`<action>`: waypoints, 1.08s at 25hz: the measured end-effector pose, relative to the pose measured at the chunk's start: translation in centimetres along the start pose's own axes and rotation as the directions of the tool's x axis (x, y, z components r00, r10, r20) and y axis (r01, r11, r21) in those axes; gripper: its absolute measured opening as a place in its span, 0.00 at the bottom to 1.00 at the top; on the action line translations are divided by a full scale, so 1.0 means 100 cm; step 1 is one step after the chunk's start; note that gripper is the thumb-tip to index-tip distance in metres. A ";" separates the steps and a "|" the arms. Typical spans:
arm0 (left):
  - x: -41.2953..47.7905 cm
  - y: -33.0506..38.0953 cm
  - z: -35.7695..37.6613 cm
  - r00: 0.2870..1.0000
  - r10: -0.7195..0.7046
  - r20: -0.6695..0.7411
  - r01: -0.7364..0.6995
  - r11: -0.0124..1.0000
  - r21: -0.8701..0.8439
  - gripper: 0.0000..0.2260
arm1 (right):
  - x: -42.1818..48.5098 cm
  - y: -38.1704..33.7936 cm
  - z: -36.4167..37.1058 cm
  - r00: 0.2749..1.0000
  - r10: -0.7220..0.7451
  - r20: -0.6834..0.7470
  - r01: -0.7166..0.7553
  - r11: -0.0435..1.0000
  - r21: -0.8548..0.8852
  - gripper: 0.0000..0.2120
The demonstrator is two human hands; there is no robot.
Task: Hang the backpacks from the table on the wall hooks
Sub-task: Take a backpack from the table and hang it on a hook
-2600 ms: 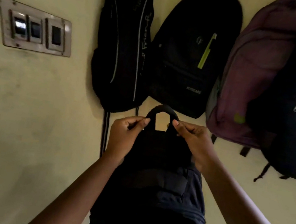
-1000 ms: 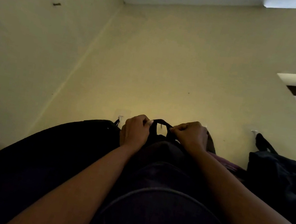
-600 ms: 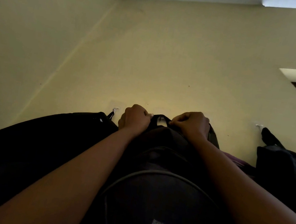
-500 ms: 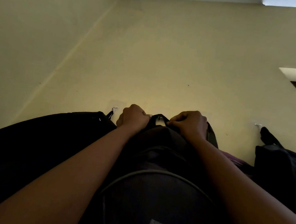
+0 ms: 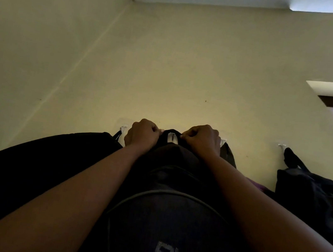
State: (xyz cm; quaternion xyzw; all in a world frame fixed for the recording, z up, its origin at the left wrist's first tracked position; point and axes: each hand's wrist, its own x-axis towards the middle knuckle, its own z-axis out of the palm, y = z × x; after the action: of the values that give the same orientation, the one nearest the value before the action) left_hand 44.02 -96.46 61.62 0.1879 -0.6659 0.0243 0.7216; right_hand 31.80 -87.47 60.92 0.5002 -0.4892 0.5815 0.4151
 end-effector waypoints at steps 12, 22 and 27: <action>-0.016 -0.008 -0.004 0.987 -0.007 0.160 -0.007 0.996 0.090 0.14 | -0.018 0.008 0.000 0.994 -0.058 0.097 0.063 0.997 -0.047 0.06; -0.068 0.040 -0.068 0.918 -0.082 0.388 0.011 0.983 0.182 0.17 | -0.076 -0.032 -0.044 0.915 0.137 0.379 -0.170 0.984 0.054 0.17; -0.130 0.068 -0.097 0.958 -0.191 0.213 0.221 0.968 -0.122 0.14 | -0.128 -0.050 -0.093 0.915 0.249 0.317 -0.349 0.883 0.313 0.19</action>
State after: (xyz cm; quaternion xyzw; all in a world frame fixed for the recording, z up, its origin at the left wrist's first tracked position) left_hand 49.84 -84.38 50.27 0.2050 -0.7116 -0.1185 0.6615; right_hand 37.03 -77.39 48.87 0.5597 -0.4968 0.6461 0.1500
